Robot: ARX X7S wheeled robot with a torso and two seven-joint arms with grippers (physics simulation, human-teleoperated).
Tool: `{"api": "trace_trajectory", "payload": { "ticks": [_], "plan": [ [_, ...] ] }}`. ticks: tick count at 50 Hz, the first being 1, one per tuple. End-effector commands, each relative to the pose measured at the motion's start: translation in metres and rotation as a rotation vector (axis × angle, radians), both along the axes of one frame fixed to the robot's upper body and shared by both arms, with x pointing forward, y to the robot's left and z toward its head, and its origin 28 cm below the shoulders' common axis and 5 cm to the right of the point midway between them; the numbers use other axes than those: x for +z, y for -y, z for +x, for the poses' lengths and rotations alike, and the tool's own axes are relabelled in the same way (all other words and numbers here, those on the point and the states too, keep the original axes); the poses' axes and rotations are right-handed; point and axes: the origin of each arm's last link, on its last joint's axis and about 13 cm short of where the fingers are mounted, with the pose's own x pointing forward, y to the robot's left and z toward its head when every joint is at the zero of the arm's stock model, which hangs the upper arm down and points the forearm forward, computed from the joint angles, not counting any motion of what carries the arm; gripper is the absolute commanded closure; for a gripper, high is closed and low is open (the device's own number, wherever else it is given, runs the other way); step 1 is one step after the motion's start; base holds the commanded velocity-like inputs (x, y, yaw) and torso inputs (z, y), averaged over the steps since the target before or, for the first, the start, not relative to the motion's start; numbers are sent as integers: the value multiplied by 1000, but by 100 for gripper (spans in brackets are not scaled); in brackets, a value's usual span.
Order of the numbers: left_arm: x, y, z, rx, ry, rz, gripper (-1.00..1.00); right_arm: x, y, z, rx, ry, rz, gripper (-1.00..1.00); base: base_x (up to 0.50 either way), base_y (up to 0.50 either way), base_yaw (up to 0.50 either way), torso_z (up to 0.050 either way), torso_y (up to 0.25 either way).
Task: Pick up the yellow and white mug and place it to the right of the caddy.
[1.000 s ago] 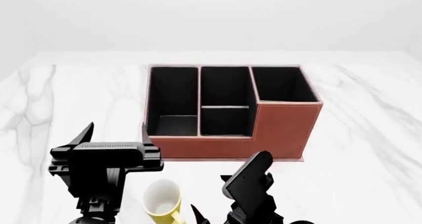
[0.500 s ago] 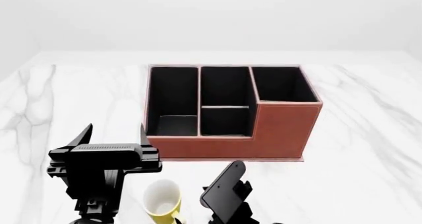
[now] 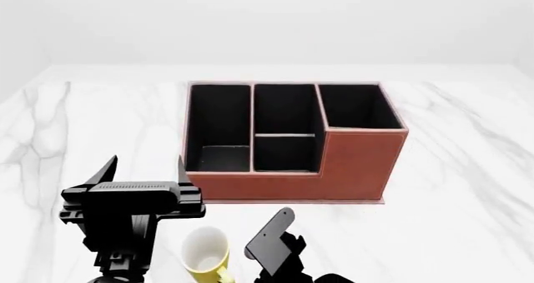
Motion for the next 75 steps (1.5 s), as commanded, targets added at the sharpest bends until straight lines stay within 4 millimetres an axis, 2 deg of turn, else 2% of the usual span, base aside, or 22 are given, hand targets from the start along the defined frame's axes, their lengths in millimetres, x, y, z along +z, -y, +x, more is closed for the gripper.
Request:
{"api": "trace_trajectory", "payload": {
  "ticks": [1, 22, 23, 34, 39, 50, 56, 75],
  "plan": [
    [1, 0, -1, -1, 3, 1, -100, -17, -5, 7, 19, -59, -16, -100, 0, 0, 0, 0, 0],
    [0, -2, -3, -2, 7, -4, -100, -41, -8, 22, 16, -135, -45, -100, 0, 0, 0, 0, 0],
    [0, -1, -3, -3, 7, -4, -100, -41, -7, 23, 15, -135, -46, 100, 0, 0, 0, 0, 0],
    [1, 0, -4, -6, 11, -1, -100, -33, -4, 18, 7, -103, -33, 100, 0, 0, 0, 0, 0],
    [2, 0, -5, -6, 15, -2, -100, -22, 1, 11, -9, -62, -23, 100, 0, 0, 0, 0, 0],
    [5, -3, -9, 12, 35, -9, -100, -6, 21, -5, -86, -24, 6, 100, 0, 0, 0, 0, 0],
    [5, -3, -9, 15, 39, -10, -100, -4, 31, -16, -116, -13, 4, 100, 0, 0, 0, 0, 0],
    [6, 0, -6, 7, 38, -7, -100, 14, 67, -33, -280, 38, 33, 100, 0, 0, 0, 0, 1]
  ]
}}
